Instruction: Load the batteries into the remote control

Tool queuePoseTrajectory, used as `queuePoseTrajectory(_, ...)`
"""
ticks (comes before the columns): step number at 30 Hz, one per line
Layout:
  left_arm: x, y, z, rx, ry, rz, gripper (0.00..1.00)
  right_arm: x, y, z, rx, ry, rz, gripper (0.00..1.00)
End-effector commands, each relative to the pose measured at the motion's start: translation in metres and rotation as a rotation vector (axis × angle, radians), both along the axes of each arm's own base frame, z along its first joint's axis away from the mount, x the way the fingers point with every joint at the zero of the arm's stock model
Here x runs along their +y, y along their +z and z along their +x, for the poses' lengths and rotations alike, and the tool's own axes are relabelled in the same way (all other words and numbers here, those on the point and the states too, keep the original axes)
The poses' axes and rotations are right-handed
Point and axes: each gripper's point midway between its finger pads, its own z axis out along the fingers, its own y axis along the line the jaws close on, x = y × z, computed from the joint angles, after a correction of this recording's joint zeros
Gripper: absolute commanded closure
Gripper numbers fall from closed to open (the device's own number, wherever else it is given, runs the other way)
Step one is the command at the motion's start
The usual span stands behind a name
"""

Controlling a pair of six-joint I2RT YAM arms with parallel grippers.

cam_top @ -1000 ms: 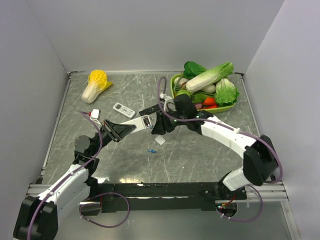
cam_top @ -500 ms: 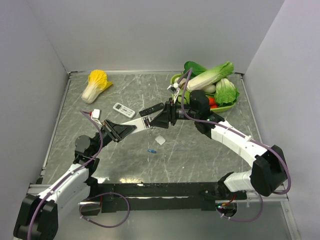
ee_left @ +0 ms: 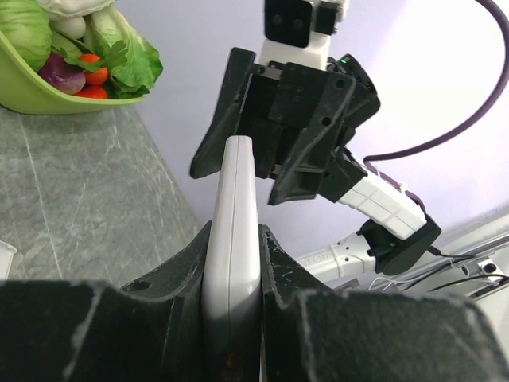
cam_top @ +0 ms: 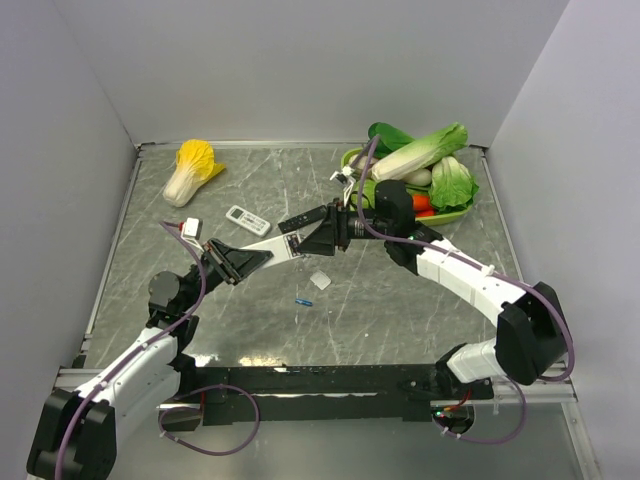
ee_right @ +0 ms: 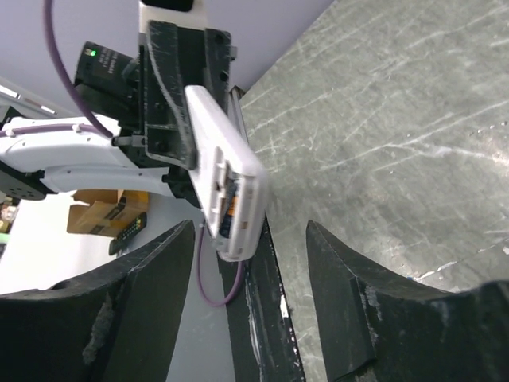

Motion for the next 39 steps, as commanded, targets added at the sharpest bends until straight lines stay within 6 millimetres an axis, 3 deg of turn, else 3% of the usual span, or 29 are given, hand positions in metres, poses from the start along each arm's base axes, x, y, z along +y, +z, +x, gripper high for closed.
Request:
queuePoseTrajectory(1,0.001,0.036,-0.01,-0.128,-0.025,-0.045,0.99,0.007,0.009,-0.002,-0.024,0.036,0.022,0.38)
queuePoseTrajectory(5,0.0,0.039,-0.012,-0.144,-0.032,-0.046,0.99,0.009,0.007,-0.002,-0.022,0.041,0.018,0.47)
queuePoseTrajectory(12,0.0,0.043,-0.014,-0.16,-0.042,-0.051,0.99,0.011,0.005,-0.003,-0.029,0.044,0.005,0.72)
queuePoseTrajectory(25,-0.002,0.046,-0.017,-0.17,-0.059,-0.048,0.99,0.011,0.0,0.01,-0.054,-0.061,-0.05,0.93)
queuePoseTrajectory(28,-0.002,0.044,-0.016,-0.165,-0.054,-0.041,0.99,0.01,0.007,0.006,-0.063,-0.049,-0.043,0.89)
queuePoseTrajectory(30,-0.002,0.044,-0.015,-0.164,-0.053,-0.035,0.99,0.01,0.013,0.002,-0.058,-0.033,-0.027,0.72)
queuePoseTrajectory(33,-0.003,0.045,-0.016,-0.172,-0.058,-0.03,0.99,0.012,0.024,-0.001,-0.052,-0.018,0.012,0.57)
queuePoseTrajectory(39,-0.004,0.048,-0.017,-0.183,-0.071,-0.024,0.99,0.015,0.04,-0.002,-0.06,-0.002,0.05,0.52)
